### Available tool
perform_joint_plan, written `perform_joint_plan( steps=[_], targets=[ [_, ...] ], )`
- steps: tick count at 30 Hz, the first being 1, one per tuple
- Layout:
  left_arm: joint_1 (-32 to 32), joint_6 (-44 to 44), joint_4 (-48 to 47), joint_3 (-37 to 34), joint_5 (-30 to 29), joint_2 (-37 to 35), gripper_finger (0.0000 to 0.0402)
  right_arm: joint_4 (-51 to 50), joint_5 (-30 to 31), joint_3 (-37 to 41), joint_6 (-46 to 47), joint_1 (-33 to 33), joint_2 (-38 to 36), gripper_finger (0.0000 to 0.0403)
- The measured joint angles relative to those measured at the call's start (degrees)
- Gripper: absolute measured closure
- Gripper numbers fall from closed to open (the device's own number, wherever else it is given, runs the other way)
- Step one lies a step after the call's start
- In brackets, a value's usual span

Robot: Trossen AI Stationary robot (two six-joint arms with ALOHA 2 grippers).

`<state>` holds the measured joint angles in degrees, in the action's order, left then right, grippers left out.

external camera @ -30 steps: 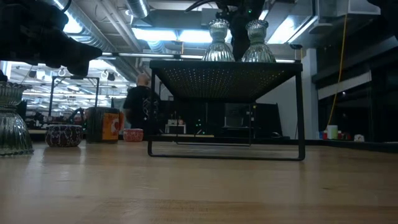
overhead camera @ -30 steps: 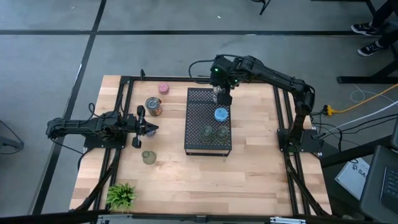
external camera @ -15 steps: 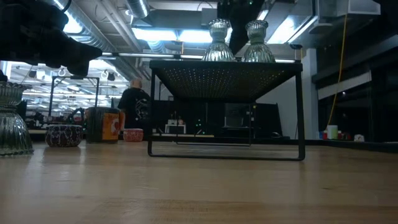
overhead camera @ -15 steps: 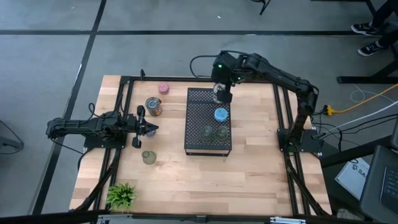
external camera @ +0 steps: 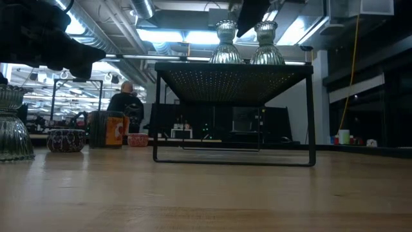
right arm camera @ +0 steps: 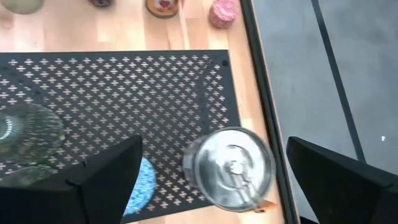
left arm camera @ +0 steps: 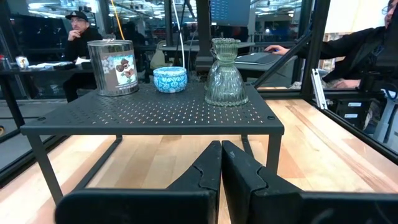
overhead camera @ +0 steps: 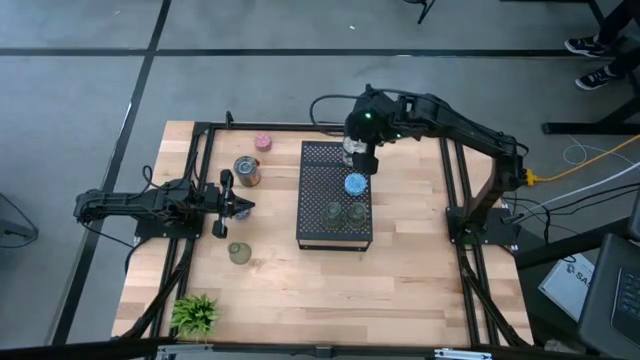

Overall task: Pick & Place candle stick holders
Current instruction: Put the patterned pink scented candle on the shelf aligned with the other patterned blue scented candle

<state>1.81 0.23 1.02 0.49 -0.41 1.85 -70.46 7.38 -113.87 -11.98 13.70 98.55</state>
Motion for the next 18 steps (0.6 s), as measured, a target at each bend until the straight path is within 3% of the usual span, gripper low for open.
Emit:
perform_joint_plan(
  steps=[9,18],
  targets=[
    [0.0,0.0,0.0,0.0,0.0,0.0,0.0395,10.4,0.0,12.9,0.9,-3.6,-6.8,0.0014],
    [0.0,0.0,0.0,0.0,0.0,0.0,0.0395,23.3,-0.1,27.8,0.8,-7.2,-17.2,0.0081]
  ],
)
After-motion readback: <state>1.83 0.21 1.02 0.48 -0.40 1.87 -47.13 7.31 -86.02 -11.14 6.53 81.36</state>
